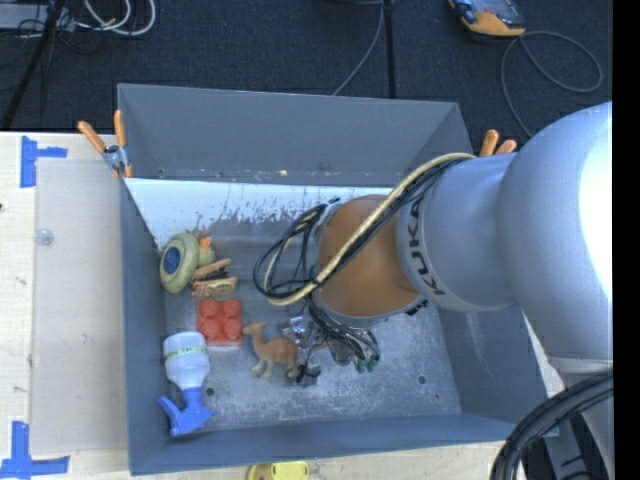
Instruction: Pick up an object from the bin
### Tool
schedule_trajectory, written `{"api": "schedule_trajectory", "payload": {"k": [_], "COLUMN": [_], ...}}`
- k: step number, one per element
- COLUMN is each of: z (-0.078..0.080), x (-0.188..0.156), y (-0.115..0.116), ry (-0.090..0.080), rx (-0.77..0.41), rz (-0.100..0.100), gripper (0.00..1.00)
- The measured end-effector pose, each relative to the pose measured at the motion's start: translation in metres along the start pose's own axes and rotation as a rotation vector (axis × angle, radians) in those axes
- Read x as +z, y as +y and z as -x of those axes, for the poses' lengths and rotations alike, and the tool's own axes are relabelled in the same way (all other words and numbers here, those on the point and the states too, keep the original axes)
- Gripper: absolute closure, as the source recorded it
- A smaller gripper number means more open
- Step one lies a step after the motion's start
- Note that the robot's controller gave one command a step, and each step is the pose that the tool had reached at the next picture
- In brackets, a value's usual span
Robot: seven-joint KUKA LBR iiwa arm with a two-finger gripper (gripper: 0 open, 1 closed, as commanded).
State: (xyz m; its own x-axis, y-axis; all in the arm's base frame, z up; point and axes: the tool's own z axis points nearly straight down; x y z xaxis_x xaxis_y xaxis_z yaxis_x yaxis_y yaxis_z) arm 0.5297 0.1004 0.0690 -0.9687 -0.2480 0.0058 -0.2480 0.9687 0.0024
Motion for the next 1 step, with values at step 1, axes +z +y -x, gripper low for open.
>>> {"api": "schedule_trajectory", "payload": {"k": [1], "z": [0.0060], "x": [-0.1484], "y": [-0.0059], "ry": [-0.001], "rx": [-0.017], "rz": [0.000], "gripper": [1.00]}}
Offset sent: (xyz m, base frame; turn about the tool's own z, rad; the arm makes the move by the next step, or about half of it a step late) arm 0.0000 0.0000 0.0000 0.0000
